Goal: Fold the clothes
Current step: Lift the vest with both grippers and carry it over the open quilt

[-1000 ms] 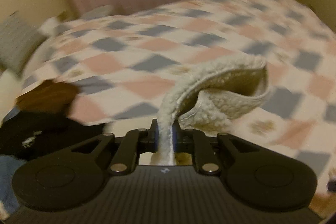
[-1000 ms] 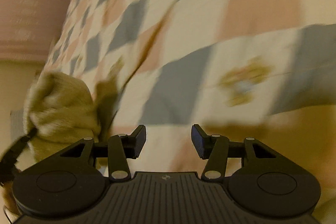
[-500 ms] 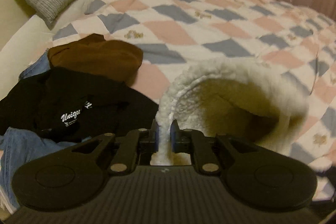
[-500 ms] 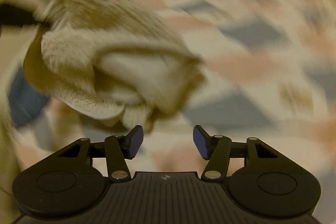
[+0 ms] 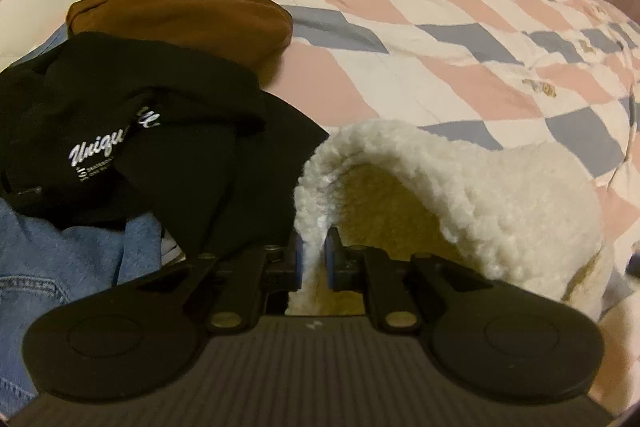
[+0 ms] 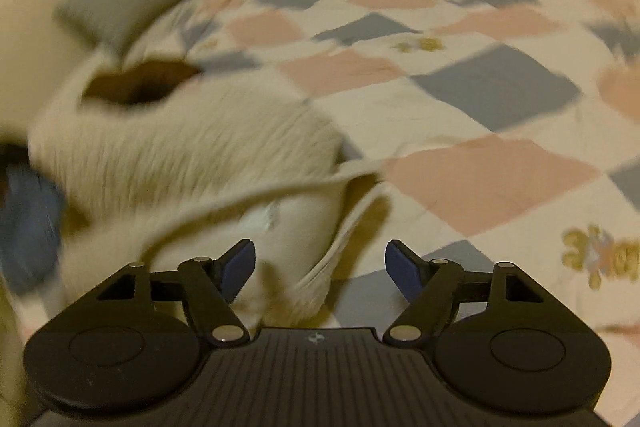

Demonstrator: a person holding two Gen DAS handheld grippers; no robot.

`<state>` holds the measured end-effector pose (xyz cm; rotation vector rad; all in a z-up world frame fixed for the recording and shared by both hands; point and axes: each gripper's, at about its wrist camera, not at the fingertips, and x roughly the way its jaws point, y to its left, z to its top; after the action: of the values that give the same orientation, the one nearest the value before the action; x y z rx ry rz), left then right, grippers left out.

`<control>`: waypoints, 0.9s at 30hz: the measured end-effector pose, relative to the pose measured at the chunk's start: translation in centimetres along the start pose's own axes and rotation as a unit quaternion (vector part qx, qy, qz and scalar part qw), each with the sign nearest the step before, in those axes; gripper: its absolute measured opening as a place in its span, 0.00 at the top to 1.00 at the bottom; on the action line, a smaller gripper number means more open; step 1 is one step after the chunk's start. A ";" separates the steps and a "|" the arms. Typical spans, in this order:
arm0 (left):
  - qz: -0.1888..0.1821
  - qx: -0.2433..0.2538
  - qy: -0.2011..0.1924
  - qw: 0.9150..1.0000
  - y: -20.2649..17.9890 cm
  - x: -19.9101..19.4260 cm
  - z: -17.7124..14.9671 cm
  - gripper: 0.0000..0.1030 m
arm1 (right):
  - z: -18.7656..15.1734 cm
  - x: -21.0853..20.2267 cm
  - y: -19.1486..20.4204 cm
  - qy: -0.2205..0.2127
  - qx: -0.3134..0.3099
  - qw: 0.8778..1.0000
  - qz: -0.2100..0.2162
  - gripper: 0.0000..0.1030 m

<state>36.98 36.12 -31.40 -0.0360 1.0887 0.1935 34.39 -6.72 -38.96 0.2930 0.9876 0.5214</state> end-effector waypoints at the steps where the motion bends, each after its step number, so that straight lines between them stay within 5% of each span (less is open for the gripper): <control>1: 0.001 0.003 0.002 1.000 0.0 0.3 -0.1 0.90 | 0.5 0.3 -0.7 0.000 0.005 1.000 -0.016 0.31; 3: 0.001 0.005 0.004 1.000 0.1 0.8 -0.4 0.90 | 1.5 1.7 -1.3 0.010 -0.008 0.999 -0.052 0.39; 7: -0.002 0.013 0.002 1.000 0.1 0.7 -0.8 0.90 | 2.7 5.5 -1.3 0.026 -0.026 0.998 -0.051 0.52; 10: -0.010 0.026 0.011 1.000 0.0 0.8 -1.1 0.89 | 3.3 8.3 -2.1 0.039 0.015 0.999 -0.025 0.52; 12: -0.014 0.035 0.019 0.999 -0.2 1.0 -1.6 0.89 | 3.3 10.0 -2.8 0.064 0.054 0.997 -0.004 0.71; 13: -0.012 0.044 0.017 0.999 -0.5 0.8 -1.9 0.91 | 3.3 10.5 -3.0 0.071 0.072 0.995 0.010 0.95; 15: -0.007 0.058 0.006 0.998 -1.0 0.0 -2.5 0.92 | 3.5 10.1 -3.0 0.059 0.093 0.994 0.027 0.96; 20: -0.024 0.037 -0.032 0.999 -1.1 -5.5 -3.9 0.93 | 4.1 2.1 -1.3 -0.054 0.112 0.992 0.015 0.97; 27: -0.066 0.030 -0.084 0.994 -3.9 -14.4 -6.6 0.94 | 3.7 -17.4 -0.2 -0.245 0.106 0.964 0.006 0.97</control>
<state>25.41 29.45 -22.01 -0.0376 0.9210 0.0442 29.88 -16.31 -24.70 0.5905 0.5574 0.3292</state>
